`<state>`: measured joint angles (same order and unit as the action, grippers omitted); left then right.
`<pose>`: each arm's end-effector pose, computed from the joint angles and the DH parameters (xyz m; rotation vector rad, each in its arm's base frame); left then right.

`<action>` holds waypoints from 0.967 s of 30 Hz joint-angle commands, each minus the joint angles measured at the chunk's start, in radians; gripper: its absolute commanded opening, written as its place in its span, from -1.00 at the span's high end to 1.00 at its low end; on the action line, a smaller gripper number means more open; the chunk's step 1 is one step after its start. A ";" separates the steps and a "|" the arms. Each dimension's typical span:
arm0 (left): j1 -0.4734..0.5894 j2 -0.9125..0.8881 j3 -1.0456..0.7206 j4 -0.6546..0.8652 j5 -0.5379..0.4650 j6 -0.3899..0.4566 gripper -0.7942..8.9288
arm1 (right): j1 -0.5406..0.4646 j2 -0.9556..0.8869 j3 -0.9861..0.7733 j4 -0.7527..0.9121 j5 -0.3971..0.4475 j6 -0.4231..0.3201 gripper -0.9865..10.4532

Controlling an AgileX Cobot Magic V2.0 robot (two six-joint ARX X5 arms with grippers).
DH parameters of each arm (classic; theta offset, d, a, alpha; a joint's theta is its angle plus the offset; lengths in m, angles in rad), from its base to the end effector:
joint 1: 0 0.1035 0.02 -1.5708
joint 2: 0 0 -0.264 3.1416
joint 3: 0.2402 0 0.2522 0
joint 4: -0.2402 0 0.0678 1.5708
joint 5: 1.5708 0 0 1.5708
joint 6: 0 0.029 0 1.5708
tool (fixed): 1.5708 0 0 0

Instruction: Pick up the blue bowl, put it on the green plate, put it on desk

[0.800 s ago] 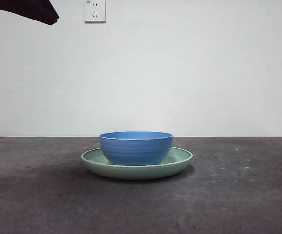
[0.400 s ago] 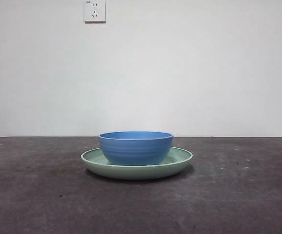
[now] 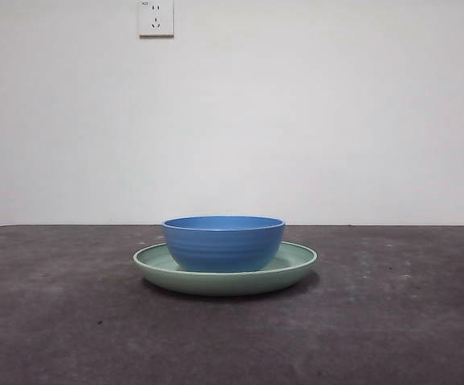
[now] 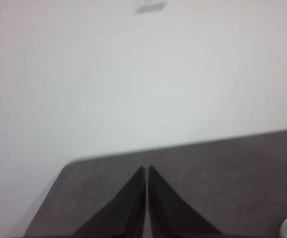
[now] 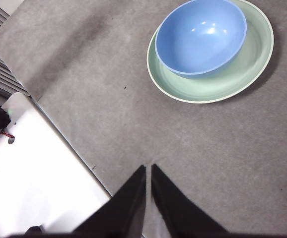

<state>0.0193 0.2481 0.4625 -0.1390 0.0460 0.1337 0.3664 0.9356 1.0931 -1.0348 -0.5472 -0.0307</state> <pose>0.0872 0.0003 0.2864 0.1361 -0.0770 -0.0216 0.1394 0.0696 0.3425 0.0552 0.8898 0.8662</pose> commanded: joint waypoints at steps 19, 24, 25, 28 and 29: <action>0.021 -0.245 -0.432 -0.003 -0.021 -0.084 0.82 | 0.006 0.006 0.018 0.010 -0.003 -0.014 0.80; 0.020 -0.245 -0.451 -0.049 -0.021 -0.103 0.82 | 0.006 0.006 0.018 0.010 -0.003 -0.014 0.80; 0.021 -0.245 -0.451 -0.049 -0.021 -0.106 0.82 | 0.006 0.006 0.018 0.010 -0.003 -0.014 0.80; 0.021 -0.245 -0.451 -0.048 -0.021 -0.127 0.82 | 0.006 0.006 0.018 0.010 -0.003 -0.014 0.80; 0.021 -0.245 -0.451 -0.048 -0.021 -0.127 0.82 | 0.006 0.005 0.018 0.010 -0.003 -0.014 0.80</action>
<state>0.0372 0.0044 0.0322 -0.1814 0.0257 0.0242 0.3664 0.9356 1.0931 -1.0344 -0.5472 -0.0307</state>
